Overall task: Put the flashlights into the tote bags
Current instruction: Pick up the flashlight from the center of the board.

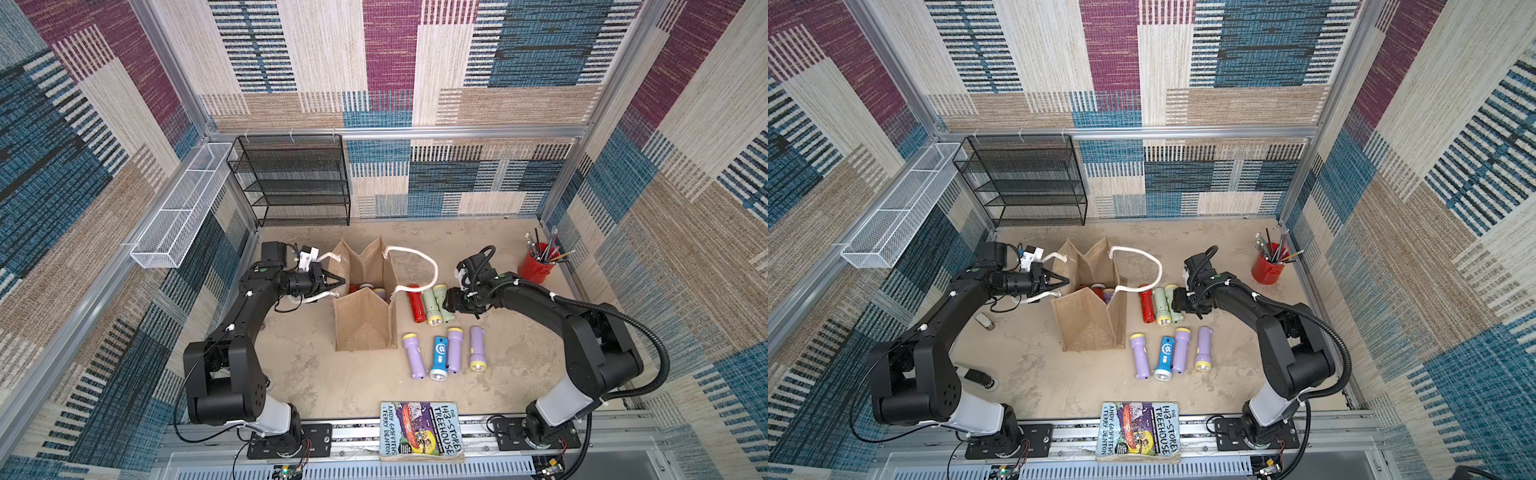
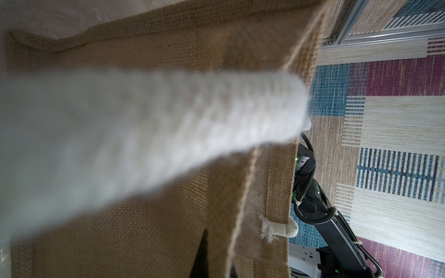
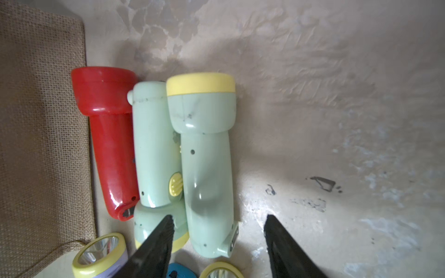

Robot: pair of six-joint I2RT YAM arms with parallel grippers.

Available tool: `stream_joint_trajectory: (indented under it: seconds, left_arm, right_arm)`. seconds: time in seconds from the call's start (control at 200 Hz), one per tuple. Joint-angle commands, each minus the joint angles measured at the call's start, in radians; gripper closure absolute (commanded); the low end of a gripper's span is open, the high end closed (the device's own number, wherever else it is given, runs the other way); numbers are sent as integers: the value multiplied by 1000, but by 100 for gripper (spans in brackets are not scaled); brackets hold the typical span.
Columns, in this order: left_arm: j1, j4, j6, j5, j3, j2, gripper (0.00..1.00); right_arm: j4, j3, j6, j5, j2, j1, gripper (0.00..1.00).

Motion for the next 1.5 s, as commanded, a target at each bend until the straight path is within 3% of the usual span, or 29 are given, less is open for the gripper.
stream_joint_trajectory:
  seconds: [0.0,0.701,1.077,1.492]
  left_arm:
    - [3,-5,32,0,5,-3,97]
    - [2,-5,28,1,5,0,97]
    - [2,-6,25,3,4,-1,97]
    - [3,-6,25,4,2,-11,97]
  right_arm:
    - [24,12,-9,43,22,14,38]
    - [-42,88,-41,222,160,99,45]
    - [-71,21,-30,224,79,100,47]
    - [-3,63,-70,252,156,100,50]
